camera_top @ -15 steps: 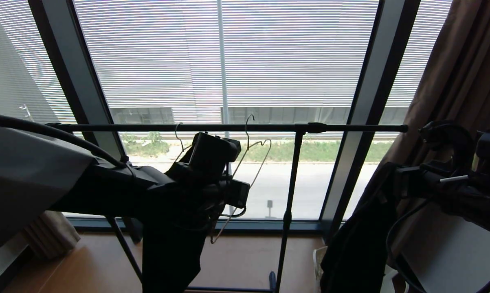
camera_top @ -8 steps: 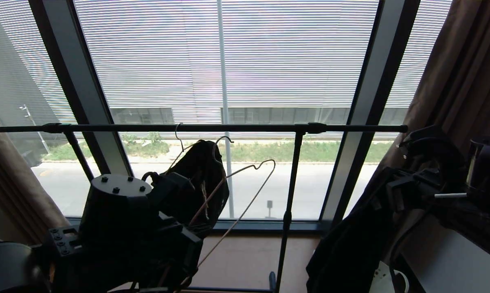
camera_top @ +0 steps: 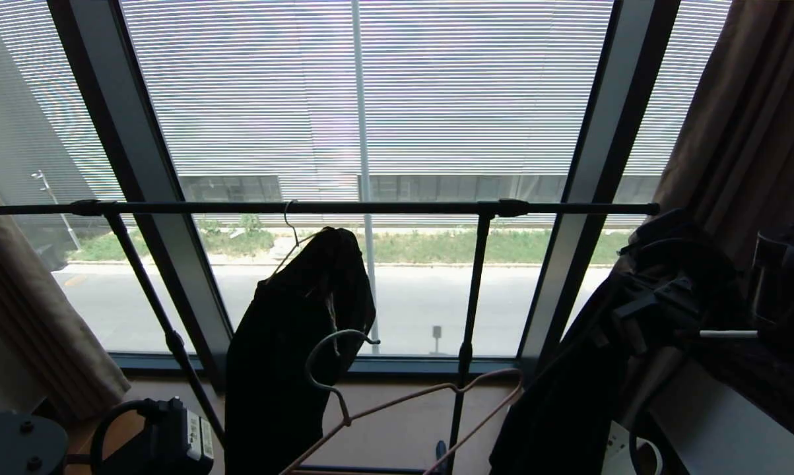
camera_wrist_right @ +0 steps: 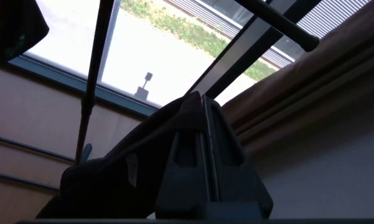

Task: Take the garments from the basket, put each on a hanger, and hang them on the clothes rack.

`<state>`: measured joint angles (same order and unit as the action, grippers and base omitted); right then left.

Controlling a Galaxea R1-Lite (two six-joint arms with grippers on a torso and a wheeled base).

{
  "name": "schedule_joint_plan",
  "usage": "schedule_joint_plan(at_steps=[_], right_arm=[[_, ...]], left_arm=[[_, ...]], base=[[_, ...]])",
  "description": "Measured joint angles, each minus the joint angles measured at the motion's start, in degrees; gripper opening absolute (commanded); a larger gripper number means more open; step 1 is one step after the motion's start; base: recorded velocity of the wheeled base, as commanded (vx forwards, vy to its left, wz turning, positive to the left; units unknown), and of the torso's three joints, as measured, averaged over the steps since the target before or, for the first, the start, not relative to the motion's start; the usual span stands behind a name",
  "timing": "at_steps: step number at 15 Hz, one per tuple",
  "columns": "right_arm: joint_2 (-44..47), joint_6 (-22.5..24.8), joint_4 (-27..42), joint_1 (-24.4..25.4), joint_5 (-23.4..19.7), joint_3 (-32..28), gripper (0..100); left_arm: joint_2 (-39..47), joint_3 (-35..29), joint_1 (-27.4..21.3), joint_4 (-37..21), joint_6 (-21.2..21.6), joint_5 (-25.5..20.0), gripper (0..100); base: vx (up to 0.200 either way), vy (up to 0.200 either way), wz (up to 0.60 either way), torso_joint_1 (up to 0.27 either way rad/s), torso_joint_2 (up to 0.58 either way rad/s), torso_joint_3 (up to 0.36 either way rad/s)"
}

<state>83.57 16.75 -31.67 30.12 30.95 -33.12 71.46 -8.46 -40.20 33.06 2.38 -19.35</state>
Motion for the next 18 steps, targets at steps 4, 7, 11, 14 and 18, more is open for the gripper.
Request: schedule_joint_plan(at_steps=[4,7,11,14,18], right_arm=[[0.41,-0.24,-0.18,1.44,-0.06,-0.01,0],[0.74,-0.30,-0.29,2.29,-0.09,0.00,0],[1.22,-0.30,-0.45,3.41,-0.06,-0.26,0],[1.79,-0.50,-0.65,3.80,-0.09,-0.41,0],[2.29,-0.61,-0.76,3.89,-0.06,-0.55,0]], left_arm=[[0.45,0.85,-4.50,4.99,-0.46,0.00,0],[3.21,0.02,-5.61,8.20,-0.90,0.00,0],[7.47,-2.56,-5.83,10.70,-1.72,-0.05,0],[11.64,-6.86,-5.72,11.43,-2.47,-0.09,0],[16.77,-9.81,-4.34,14.42,-2.45,-0.11,0]], base=[[0.000,0.000,0.00,0.000,0.00,0.000],[0.000,0.000,0.00,0.000,0.00,0.000],[0.000,0.000,0.00,0.000,0.00,0.000],[0.000,0.000,0.00,0.000,0.00,0.000],[0.000,0.000,0.00,0.000,0.00,0.000]])
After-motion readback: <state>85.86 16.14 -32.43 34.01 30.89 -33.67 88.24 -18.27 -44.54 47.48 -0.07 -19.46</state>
